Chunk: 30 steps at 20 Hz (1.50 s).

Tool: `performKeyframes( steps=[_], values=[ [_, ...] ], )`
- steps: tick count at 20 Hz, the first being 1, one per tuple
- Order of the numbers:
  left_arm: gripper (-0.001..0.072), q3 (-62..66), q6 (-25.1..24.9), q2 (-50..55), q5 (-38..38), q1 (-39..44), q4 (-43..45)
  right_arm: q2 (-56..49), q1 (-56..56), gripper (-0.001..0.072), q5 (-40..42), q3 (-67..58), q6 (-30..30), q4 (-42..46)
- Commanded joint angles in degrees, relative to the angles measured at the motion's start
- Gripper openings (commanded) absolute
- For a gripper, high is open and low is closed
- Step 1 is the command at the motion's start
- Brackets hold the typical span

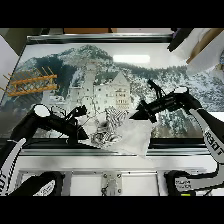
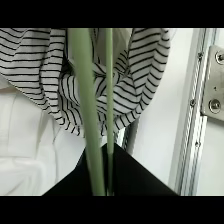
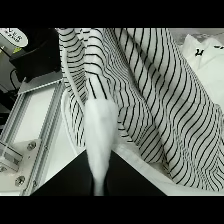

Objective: Fold the clothes and pants, and hang the long-sleeved shirts on hangers.

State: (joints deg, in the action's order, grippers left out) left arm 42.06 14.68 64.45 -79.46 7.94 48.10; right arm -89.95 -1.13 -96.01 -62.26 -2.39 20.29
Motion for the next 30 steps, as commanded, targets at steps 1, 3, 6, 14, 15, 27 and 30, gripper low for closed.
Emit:
performKeyframes(
  steps=[1, 3, 6, 14, 15, 27, 30],
  values=[
    [0.0011, 0.04, 0.11, 0.02, 0.07, 0.04, -0.07, -0.02, 0.0, 0.0019, 0.17, 0.02, 0.2, 0.0],
    [0.0011, 0.04, 0.11, 0.02, 0.07, 0.04, -0.07, -0.02, -0.02, 0.0017, 0.2, 0.02, 0.17, 0.0],
    [0.0011, 0.04, 0.11, 0.02, 0.07, 0.04, -0.04, -0.02, -0.02, 0.0014, 0.2, 0.02, 0.17, 0.0],
    [0.0013, 0.04, 0.13, 0.02, -0.04, -0.02, 0.46, 0.0, -0.02, 0.0011, 0.2, 0.02, 0.2, 0.0],
    [0.0013, 0.04, 0.13, 0.02, -0.09, -0.02, 0.46, 0.0, -0.02, 0.0011, 0.2, 0.02, 0.17, 0.0],
    [0.0335, 0.04, 9.31, -0.02, -0.26, -2.08, 2.34, 0.04, 0.0, 0.0007, 0.9, 0.02, 0.17, -3.72],
    [0.0335, 0.04, 9.86, -0.02, -1.99, -3.28, 2.27, 0.04, -0.02, 0.0007, 1.49, 0.02, 0.2, -5.03]
  ],
)
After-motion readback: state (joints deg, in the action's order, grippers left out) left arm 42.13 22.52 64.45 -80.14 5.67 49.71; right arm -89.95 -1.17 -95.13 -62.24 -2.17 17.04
